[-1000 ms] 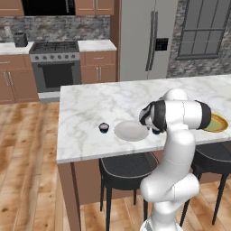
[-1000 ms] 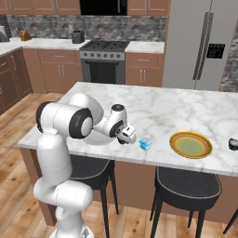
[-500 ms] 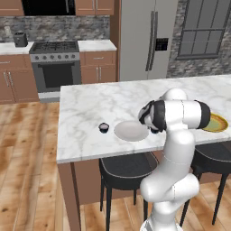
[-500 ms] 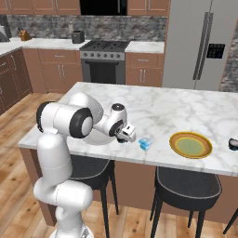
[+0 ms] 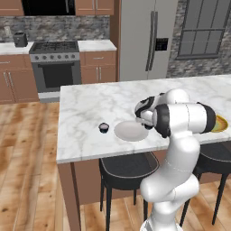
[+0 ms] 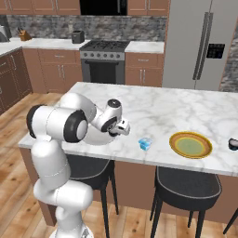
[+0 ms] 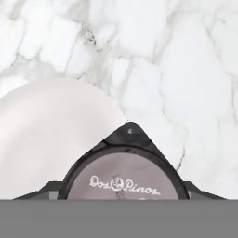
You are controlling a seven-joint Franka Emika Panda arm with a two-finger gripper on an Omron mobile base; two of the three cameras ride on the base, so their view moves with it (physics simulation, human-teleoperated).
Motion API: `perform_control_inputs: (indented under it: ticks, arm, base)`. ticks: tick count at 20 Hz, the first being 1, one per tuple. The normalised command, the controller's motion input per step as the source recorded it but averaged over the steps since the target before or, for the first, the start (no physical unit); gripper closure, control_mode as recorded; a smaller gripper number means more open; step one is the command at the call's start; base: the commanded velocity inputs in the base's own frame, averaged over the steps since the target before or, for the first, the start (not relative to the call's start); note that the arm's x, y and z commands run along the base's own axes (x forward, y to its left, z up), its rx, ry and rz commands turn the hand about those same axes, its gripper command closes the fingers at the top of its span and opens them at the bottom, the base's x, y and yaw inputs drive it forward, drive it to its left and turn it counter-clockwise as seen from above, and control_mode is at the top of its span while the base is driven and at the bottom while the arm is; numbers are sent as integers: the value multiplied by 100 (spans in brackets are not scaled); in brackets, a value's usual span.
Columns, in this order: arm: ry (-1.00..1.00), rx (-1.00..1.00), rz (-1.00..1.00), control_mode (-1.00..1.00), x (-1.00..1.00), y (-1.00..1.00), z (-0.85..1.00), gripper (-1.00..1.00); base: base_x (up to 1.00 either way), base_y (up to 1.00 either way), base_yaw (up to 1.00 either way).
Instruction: Place two yogurt containers on each plate.
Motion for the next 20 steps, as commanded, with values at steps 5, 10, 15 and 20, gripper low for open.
perform_control_inputs:
  ticks: [5,10,15,20]
  arm:
    - [3,4,8,-100,49,80,-2,100]
    - [3,6,9,-100,49,66,0,100]
    - [10,4,8,-100,23,41,-11,100]
    - [28,0,3,-100,-1,8,-35,100]
  base:
    - [0,0,0]
    - [0,0,0]
    - [0,0,0]
    - [0,0,0]
